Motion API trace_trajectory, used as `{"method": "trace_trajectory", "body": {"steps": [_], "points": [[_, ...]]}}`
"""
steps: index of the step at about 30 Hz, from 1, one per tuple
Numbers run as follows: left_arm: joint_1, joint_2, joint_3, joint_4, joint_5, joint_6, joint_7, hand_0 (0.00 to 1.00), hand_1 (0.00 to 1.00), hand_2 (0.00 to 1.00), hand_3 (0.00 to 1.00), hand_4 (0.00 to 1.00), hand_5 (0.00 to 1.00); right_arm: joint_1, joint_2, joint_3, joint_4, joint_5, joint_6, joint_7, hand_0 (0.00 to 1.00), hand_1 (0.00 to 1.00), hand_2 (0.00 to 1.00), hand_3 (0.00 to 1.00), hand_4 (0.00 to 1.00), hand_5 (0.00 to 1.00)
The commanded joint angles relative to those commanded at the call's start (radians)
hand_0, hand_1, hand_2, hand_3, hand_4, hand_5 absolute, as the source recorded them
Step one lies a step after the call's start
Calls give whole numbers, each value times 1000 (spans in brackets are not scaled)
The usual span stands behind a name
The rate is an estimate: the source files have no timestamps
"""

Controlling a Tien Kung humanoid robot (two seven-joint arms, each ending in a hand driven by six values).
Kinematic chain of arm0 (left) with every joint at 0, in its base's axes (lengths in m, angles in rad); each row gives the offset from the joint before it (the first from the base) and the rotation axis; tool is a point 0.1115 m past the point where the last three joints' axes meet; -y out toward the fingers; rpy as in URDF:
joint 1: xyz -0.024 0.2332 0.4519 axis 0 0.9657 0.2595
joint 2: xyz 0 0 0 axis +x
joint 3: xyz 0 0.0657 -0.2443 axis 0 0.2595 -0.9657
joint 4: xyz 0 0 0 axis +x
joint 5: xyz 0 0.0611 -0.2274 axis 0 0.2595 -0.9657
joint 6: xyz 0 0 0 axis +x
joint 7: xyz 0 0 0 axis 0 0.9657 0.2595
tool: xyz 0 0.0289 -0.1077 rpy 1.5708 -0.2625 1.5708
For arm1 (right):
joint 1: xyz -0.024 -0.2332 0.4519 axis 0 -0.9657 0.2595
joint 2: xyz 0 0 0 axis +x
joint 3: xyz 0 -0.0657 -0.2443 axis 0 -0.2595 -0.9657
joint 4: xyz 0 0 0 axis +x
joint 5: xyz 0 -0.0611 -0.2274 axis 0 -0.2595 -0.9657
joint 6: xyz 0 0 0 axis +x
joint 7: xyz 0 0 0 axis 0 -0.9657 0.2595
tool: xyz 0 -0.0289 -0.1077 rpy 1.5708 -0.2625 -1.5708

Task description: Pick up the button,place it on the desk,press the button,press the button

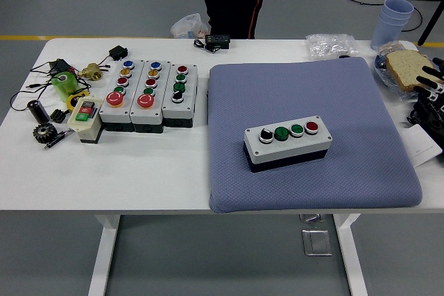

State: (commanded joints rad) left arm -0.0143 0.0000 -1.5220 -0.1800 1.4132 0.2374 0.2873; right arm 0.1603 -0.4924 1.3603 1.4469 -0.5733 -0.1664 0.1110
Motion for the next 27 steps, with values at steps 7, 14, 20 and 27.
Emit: {"method": "trace_trajectory", "body": {"steps": [7,14,20,27], "points": [[-3,0,2,0,-3,0,0,557,420,425,430,270,390,0,-1,-1,1,0,-2,0,676,636,666,673,707,448],[-6,0,9,0,-12,0,-1,557,420,426,431,266,390,4,-4,-4,2,1,-7,6,675,635,667,670,707,447],[-3,0,8,0,-10,0,0,556,420,425,429,268,390,2,-4,-6,4,2,-9,10,686,636,667,669,708,446],[-3,0,8,0,-7,-1,1,557,419,424,429,268,389,3,-5,-5,9,1,-13,18,733,649,669,665,708,445]]}}
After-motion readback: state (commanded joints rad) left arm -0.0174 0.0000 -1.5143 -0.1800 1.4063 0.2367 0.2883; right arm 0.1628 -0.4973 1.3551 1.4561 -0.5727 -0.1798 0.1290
